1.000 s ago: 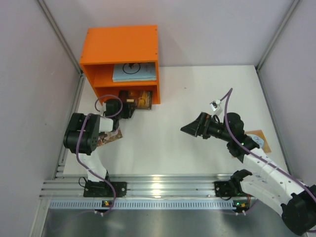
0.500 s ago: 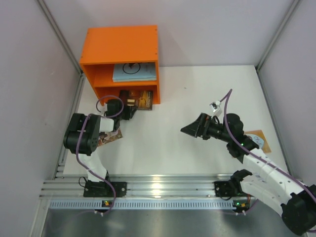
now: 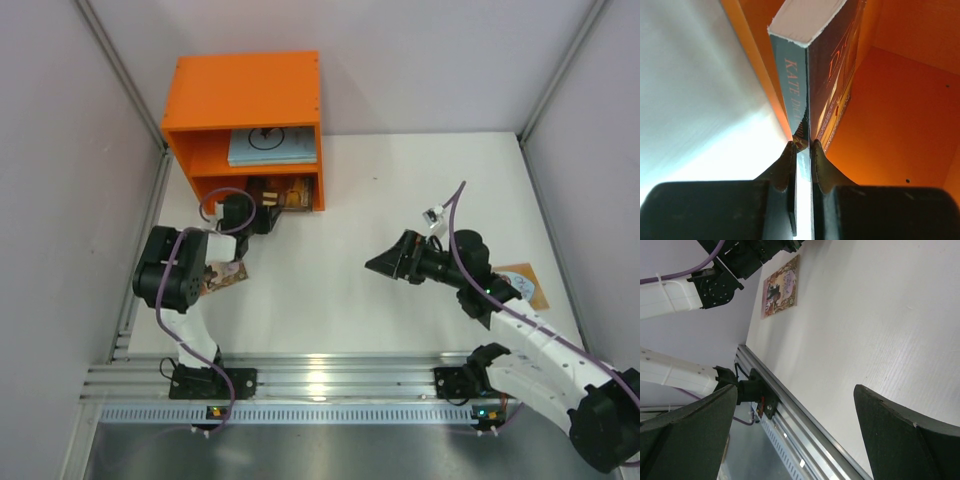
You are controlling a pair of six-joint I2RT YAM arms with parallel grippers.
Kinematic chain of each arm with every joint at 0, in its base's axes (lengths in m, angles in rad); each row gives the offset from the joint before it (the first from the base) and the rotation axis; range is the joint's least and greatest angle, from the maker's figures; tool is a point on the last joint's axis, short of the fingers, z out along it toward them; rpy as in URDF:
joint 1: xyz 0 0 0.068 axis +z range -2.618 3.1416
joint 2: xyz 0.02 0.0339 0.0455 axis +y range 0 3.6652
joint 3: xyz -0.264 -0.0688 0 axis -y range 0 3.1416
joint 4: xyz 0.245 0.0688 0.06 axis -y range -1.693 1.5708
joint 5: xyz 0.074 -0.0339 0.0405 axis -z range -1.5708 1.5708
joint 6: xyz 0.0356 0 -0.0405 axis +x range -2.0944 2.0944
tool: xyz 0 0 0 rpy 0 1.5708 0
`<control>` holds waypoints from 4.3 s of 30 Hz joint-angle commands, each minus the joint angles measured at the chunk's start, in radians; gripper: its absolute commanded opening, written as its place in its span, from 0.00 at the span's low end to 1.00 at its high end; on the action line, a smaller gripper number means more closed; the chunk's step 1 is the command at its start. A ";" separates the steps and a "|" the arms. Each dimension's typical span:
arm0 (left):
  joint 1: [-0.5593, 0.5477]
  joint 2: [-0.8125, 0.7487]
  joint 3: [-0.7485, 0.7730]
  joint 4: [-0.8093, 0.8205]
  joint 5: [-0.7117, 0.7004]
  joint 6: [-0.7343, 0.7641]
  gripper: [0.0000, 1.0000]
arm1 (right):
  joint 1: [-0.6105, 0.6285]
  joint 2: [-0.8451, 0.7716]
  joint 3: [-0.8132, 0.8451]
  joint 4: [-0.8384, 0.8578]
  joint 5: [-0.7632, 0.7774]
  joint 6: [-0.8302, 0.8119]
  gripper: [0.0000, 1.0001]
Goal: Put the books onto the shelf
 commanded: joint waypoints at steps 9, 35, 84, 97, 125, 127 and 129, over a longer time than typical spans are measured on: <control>-0.030 0.064 0.135 0.100 -0.071 -0.055 0.00 | -0.009 0.021 0.014 0.069 0.010 -0.018 1.00; -0.082 0.146 0.176 0.108 -0.103 -0.055 0.06 | -0.009 0.050 0.031 0.063 0.004 -0.028 1.00; -0.076 -0.203 -0.072 -0.116 -0.133 0.068 0.53 | -0.123 0.098 0.063 0.051 0.079 0.105 1.00; 0.153 -0.447 -0.178 -0.274 -0.019 0.295 0.44 | -0.629 0.069 0.147 -0.274 0.288 -0.011 1.00; 0.297 -0.203 -0.034 -0.070 0.179 0.363 0.00 | -0.989 0.064 -0.015 -0.375 0.482 -0.059 1.00; 0.283 -0.193 -0.025 -0.085 0.158 0.378 0.00 | -0.991 0.037 -0.015 -0.406 0.577 -0.035 1.00; 0.271 -0.179 -0.012 -0.104 0.135 0.389 0.00 | -0.993 0.003 -0.024 -0.432 0.611 -0.018 1.00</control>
